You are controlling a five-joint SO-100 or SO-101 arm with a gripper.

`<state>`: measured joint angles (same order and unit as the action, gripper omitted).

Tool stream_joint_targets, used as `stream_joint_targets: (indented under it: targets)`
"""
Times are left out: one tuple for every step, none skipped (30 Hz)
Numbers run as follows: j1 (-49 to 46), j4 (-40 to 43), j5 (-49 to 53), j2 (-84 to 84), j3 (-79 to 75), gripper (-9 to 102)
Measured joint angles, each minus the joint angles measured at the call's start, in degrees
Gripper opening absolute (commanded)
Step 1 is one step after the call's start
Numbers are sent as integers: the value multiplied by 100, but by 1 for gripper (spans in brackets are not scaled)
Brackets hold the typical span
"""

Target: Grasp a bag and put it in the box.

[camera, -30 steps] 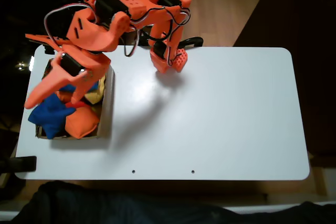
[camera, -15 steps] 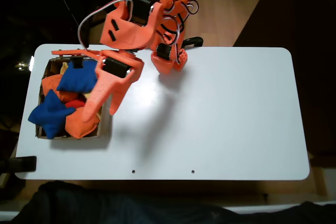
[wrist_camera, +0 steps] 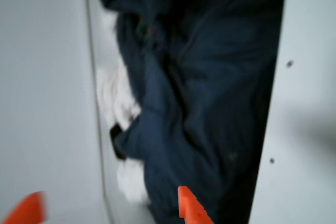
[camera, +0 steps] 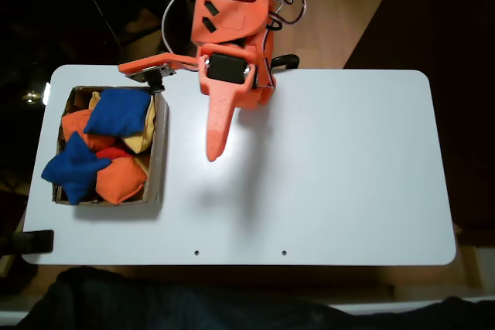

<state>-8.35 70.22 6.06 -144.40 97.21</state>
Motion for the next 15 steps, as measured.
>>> stream_joint_targets:
  targets:
    - [123, 0, 0, -88, 79, 41]
    - [220, 0, 0, -158, 141, 36]
    - [352, 9, 9, -220, 211, 36]
    - [448, 9, 35, -290, 281, 35]
    - [510, 9, 53, -352, 360, 34]
    - [563, 9, 53, -404, 439, 32]
    - [615, 9, 53, -439, 510, 28]
    - [694, 9, 53, -483, 580, 23]
    - [756, 9, 70, -519, 650, 17]
    - [826, 9, 114, -562, 738, 17]
    - [879, 9, 167, -624, 826, 16]
    - [932, 9, 185, -677, 932, 15]
    - [976, 9, 211, -729, 1037, 12]
    - [1028, 9, 229, -800, 1143, 8]
    - [1081, 0, 246, -861, 1248, 6]
